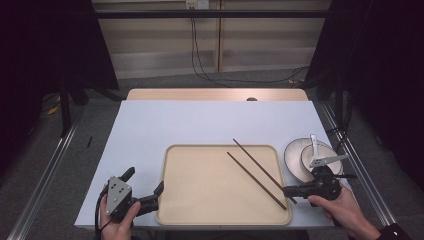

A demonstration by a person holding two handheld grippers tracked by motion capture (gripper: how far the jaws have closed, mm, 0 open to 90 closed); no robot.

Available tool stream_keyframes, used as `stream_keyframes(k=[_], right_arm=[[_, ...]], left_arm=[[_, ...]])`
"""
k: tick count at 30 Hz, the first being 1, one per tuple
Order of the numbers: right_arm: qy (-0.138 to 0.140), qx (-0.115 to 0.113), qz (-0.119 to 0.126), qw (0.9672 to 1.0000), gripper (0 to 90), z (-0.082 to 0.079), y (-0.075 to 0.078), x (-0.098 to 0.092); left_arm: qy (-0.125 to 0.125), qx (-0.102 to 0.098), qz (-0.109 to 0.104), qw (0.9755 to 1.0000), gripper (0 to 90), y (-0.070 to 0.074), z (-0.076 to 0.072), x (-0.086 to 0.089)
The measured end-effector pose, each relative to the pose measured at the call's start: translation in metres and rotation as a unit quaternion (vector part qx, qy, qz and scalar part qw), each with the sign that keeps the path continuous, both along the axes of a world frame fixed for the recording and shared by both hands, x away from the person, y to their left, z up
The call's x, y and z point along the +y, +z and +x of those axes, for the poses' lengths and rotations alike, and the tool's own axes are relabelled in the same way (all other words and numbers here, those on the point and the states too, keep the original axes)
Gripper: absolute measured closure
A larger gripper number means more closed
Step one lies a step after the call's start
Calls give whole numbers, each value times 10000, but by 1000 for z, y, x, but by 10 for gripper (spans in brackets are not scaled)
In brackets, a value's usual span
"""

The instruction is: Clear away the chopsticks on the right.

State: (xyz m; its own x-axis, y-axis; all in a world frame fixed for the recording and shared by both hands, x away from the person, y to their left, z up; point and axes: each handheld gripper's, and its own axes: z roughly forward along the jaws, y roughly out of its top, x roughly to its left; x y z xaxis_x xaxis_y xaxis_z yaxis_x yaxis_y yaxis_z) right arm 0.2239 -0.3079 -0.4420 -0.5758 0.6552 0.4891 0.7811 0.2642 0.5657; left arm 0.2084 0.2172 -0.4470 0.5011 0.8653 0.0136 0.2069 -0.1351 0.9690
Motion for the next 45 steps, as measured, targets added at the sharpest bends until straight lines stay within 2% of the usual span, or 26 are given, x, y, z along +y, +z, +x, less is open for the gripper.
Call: stream_keyframes(k=[5,15,25,45], right_arm=[[55,153,20,9999,842,0,-9,11],[227,621,-195,9976,841,0,-22,26],[234,776,-359,9961,841,1,-27,30],[197,708,-371,9966,832,0,-28,31]], left_arm=[[38,-2,-25,10000,15,0,0,0],[-2,1,4,10000,15,0,0,0],[-5,11,-7,10000,15,0,0,0],[-8,16,13,10000,15,0,0,0]])
